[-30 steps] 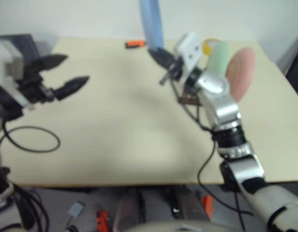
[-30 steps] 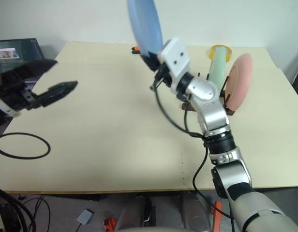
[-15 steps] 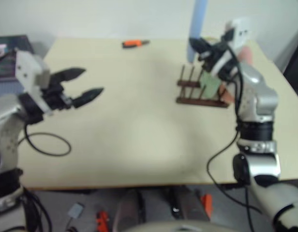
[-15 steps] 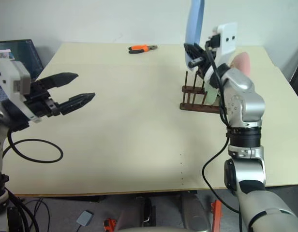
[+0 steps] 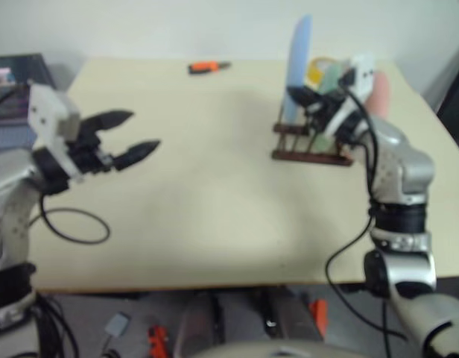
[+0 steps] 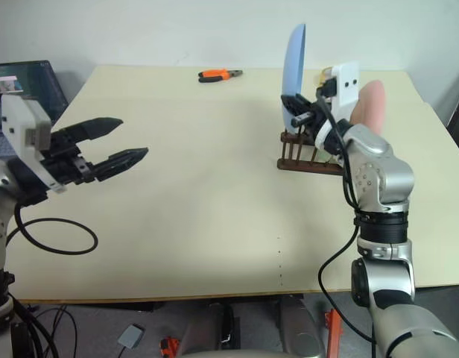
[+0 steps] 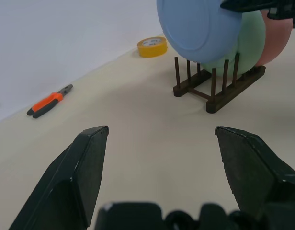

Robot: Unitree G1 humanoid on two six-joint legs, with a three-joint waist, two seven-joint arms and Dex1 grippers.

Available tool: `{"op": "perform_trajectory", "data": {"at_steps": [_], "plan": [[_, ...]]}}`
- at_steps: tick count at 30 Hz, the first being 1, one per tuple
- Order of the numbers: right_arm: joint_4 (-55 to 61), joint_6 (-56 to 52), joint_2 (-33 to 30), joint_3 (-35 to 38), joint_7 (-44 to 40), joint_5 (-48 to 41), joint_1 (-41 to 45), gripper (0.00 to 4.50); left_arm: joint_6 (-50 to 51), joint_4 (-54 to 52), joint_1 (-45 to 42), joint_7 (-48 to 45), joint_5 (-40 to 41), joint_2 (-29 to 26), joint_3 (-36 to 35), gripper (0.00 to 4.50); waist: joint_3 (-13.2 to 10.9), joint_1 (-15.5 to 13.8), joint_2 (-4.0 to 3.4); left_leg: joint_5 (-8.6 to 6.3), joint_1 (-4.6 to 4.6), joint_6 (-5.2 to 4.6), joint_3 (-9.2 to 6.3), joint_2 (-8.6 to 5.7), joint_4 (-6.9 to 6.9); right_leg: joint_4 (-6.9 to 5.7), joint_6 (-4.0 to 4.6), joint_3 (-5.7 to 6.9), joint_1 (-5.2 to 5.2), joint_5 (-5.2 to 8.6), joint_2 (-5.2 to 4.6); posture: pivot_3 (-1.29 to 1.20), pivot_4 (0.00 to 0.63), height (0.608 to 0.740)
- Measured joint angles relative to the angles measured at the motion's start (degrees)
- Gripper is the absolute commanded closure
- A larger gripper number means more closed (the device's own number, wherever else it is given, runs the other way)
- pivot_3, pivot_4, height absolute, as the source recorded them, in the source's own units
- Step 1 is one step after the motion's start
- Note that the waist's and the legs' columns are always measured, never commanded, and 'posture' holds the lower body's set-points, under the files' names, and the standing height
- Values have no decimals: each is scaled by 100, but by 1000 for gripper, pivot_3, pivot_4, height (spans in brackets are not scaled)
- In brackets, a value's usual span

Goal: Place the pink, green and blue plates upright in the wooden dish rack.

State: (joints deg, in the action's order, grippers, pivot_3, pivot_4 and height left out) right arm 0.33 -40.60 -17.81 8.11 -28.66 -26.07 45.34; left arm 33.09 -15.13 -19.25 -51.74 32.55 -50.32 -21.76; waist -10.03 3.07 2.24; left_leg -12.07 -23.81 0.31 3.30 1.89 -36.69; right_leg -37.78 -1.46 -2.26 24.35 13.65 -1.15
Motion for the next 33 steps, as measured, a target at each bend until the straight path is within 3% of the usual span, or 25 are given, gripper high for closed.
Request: {"op": "perform_trajectory", "data": {"at_steps": [33], "plan": [[110, -27, -236, -169, 46, 14, -422, 4500, -6, 32, 5, 104, -1, 0, 231, 583, 0, -28, 0, 0, -3, 0, -2, -2, 1, 5, -14, -1, -1, 9, 0, 0, 150, 740]]}}
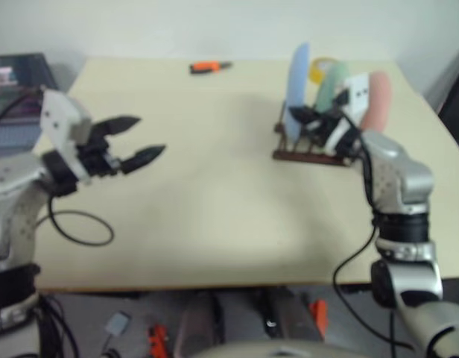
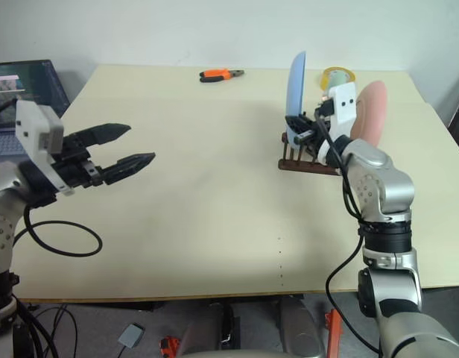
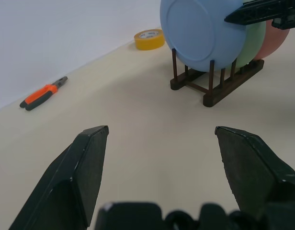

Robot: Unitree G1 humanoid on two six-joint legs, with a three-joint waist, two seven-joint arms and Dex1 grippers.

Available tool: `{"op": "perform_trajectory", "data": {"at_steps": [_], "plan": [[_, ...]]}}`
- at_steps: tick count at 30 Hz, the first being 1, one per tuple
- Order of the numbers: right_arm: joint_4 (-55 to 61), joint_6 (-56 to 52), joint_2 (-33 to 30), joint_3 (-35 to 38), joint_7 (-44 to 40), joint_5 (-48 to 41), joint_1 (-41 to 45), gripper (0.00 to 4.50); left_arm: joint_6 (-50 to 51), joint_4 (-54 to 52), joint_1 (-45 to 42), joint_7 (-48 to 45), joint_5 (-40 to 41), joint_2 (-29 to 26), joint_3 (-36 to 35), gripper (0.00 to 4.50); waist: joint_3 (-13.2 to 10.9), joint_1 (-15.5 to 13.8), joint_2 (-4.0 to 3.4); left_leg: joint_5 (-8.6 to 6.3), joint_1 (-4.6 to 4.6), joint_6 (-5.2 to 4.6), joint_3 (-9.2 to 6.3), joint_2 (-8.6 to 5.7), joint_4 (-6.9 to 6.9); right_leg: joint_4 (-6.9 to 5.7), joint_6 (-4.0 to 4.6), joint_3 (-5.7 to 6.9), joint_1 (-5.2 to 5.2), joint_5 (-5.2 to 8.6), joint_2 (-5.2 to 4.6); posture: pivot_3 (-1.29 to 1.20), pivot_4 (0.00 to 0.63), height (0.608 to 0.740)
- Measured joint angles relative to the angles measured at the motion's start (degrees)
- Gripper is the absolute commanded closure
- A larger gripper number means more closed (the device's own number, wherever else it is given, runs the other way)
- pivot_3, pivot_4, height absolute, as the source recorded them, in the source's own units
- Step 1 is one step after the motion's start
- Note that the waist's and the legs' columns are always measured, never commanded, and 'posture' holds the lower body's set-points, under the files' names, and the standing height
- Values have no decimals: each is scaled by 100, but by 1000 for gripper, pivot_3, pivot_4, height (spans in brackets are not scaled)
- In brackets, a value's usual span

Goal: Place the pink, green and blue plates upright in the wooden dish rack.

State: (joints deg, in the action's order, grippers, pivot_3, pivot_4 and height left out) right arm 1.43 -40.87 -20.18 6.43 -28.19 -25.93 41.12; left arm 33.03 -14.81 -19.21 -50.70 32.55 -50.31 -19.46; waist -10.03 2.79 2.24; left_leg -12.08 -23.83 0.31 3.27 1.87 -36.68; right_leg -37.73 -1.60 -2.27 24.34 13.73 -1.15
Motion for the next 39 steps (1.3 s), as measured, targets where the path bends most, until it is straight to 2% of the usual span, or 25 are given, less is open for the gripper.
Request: {"op": "perform_trajectory", "data": {"at_steps": [17, 18, 19, 25, 34, 39], "plan": [[104, 13, -5, 25, 185, -7, -185, 4500, -94, 116, -20, 0, -7, 0, 55, 583, 0, -12, 1, 0, 1, 0, -1, 0, -2, 0, -2, 0, -3, 0, 0, 0, 150, 740], [103, 10, -6, 25, 206, -3, -186, 3988, -95, 116, -21, 0, -7, 0, 68, 540, 0, -13, 1, 0, 1, 0, -1, 0, -2, 0, -2, 0, -3, 0, 0, 0, 150, 740], [101, 2, -12, 26, 236, 8, -193, 3785, -96, 117, -24, 0, -7, 0, 78, 540, 0, -13, 1, 0, 1, 0, -2, 0, -2, 1, -2, -1, -3, 0, 0, 0, 150, 740], [80, -18, -52, 24, 334, 25, -232, 1706, -97, 120, -43, 3, -12, 0, 126, 540, 0, -10, 0, 0, 0, 0, 0, 1, 2, 3, 0, -1, -1, 1, 0, 0, 150, 740], [99, 27, -277, -70, 214, 197, -230, 1706, -98, 134, -63, 3, -31, -1, 126, 540, 0, -7, 0, 0, 1, 0, 1, 1, 3, 4, -1, 0, -1, 1, 0, 0, 150, 740], [327, 28, -609, -133, 4, 239, -206, 1706, -108, 158, -62, -1, -45, -2, 126, 540, 0, -10, 0, 0, 0, 0, 1, 0, 4, 7, -1, 1, -1, 2, 0, 0, 150, 740]]}}
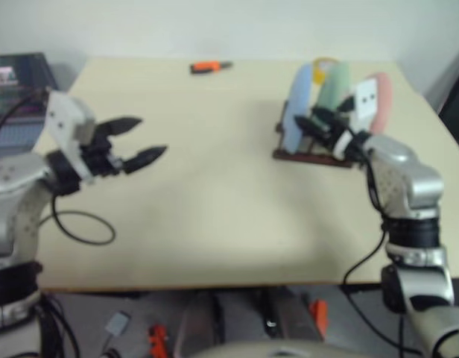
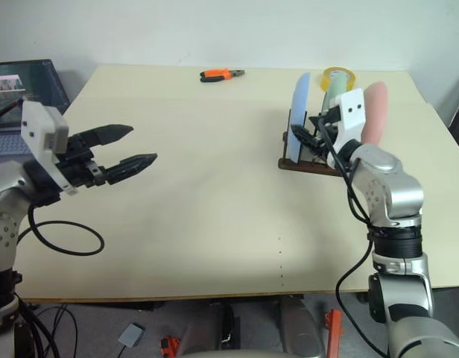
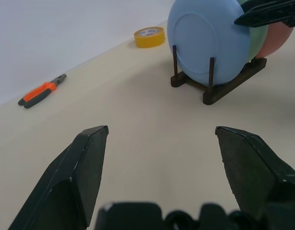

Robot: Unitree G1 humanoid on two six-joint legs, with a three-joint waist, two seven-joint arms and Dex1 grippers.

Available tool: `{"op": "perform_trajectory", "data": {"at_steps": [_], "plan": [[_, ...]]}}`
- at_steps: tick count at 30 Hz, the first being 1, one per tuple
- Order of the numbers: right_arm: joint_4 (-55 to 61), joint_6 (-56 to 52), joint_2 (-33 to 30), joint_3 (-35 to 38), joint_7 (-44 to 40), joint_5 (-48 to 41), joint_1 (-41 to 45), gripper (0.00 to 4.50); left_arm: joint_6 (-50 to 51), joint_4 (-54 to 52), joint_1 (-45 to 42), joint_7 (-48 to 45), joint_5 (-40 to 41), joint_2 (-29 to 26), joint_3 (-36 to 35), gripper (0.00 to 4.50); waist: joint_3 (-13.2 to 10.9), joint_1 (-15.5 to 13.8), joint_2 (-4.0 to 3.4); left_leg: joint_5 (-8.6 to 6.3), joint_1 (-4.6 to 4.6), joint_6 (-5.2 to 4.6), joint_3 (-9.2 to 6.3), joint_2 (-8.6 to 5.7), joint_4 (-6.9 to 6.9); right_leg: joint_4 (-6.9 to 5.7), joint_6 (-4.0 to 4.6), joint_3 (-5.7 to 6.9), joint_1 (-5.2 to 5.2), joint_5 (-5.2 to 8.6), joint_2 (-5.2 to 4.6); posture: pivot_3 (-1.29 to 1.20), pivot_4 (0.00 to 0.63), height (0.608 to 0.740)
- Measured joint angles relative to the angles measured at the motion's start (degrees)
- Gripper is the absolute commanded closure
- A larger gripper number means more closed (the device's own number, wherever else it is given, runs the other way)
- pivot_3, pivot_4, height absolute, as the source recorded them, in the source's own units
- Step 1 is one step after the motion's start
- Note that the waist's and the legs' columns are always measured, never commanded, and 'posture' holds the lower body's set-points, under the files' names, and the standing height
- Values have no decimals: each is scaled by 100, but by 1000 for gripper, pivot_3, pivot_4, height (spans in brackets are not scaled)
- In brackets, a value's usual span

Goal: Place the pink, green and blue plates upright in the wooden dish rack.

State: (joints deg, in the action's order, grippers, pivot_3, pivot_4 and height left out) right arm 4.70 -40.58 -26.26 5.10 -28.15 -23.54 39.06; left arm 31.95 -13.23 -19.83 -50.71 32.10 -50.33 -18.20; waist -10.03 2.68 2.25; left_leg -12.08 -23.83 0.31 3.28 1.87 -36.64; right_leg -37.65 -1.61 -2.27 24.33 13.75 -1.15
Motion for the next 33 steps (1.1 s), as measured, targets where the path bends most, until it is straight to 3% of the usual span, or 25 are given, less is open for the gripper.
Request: {"op": "perform_trajectory", "data": {"at_steps": [7, 12, 15, 18, 20, 25, 33], "plan": [[713, -409, -992, 55, -750, -368, 293, 1706, -110, 83, 36, -56, -69, -49, -12, 540, -1, -7, 0, 0, 0, 0, -1, 2, 3, 4, 1, 1, 1, 0, -4, 0, 150, 740], [792, -451, -2277, 362, -1883, -717, 258, 1706, -142, 163, 186, -202, -80, -258, -121, 540, -2, -66, 0, 0, 1, 0, 0, 5, 23, 42, 25, 2, -5, 14, -8, 0, 150, 740], [148, -25, -3004, 695, -2626, -681, -116, 1706, -162, 184, 268, -342, -81, -409, -216, 540, 0, -93, 3, -1, -1, -1, 5, -2, 38, 71, 25, 4, -11, 13, -13, 0, 150, 740], [-1323, 710, -3732, 936, -3703, -451, -925, 1706, -200, 207, 573, -522, -88, -648, -421, 540, 5, -123, 13, -9, 1, -14, 13, -20, 50, 80, 36, 3, -17, 9, -18, 0, 150, 740], [-2418, 1226, -3964, 965, -4128, -227, -1131, 1706, -204, 235, 760, -653, -96, -810, -565, 540, -1, -114, 2, -12, 1, -20, 25, -21, 50, 78, 37, 2, -11, 8, -20, 0, 150, 740], [-3725, 2227, -4152, 1158, -4540, 48, -1238, 1706, -253, 355, 1130, -973, -110, -1047, -965, 540, -10, -27, -14, -12, 27, -19, 27, 0, 52, 59, 19, -3, -15, 21, -14, 0, 150, 740], [-4655, 2797, -4119, 1142, -4788, 274, -970, 1706, -147, 316, 1538, -1124, -160, -1258, -1509, 540, -15, 41, -23, -11, 48, -17, 41, 2, 53, 54, 31, -14, -23, 15, -12, 0, 150, 740]]}}
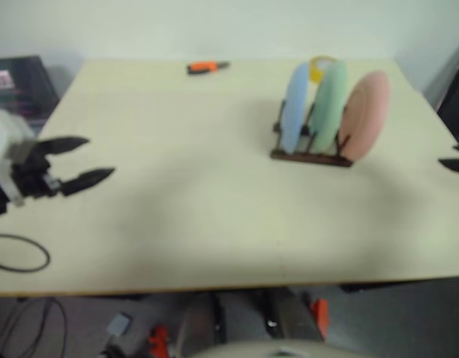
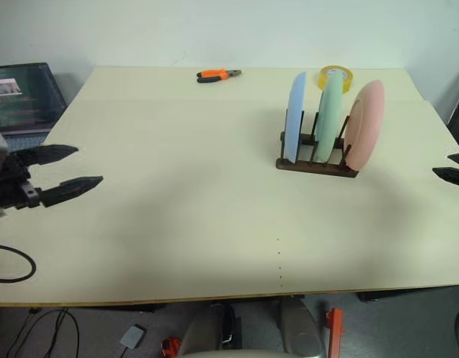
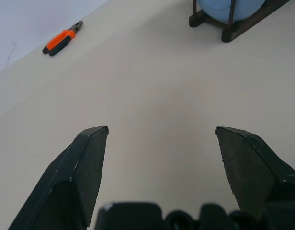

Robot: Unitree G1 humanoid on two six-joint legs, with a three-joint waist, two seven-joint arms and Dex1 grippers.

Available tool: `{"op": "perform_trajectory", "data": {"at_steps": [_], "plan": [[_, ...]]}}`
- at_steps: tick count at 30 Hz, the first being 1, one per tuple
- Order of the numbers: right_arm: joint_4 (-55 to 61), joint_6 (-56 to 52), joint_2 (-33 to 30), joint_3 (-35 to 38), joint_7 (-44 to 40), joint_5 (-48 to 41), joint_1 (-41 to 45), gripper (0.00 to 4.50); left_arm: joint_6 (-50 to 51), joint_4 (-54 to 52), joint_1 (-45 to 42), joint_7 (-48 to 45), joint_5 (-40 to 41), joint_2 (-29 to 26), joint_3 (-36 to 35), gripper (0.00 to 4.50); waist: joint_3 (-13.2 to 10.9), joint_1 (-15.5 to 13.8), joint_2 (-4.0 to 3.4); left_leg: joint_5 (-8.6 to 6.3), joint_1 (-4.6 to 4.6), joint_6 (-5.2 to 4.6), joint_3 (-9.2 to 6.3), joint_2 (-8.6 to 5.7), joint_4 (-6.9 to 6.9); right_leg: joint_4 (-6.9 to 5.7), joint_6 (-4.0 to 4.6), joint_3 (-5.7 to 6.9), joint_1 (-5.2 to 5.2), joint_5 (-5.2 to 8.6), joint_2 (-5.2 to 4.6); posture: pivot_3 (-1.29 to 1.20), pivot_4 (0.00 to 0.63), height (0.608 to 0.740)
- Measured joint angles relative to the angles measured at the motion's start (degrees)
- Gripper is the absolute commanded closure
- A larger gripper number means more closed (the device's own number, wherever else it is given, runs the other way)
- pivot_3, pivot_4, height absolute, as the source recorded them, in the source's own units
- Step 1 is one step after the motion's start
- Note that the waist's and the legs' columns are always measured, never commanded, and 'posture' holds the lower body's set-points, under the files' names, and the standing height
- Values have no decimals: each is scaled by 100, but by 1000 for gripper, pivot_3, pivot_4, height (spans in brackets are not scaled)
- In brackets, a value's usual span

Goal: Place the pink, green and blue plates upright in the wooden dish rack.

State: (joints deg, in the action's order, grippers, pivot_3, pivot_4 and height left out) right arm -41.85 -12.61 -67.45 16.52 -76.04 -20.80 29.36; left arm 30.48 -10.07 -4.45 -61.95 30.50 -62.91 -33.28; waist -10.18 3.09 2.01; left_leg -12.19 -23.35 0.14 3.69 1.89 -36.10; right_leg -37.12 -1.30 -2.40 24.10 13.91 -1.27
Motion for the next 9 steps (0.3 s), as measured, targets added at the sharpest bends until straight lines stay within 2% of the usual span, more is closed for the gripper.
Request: {"op": "perform_trajectory", "data": {"at_steps": [9], "plan": [[-584, 239, 292, -217, -100, 257, 208, 1706, 428, -592, 672, 38, 72, 57, -618, 540, -1, -6, -1, -1, -1, 1, 8, -4, 2, 4, -1, -3, 0, 1, -5, 0, 150, 740]]}}
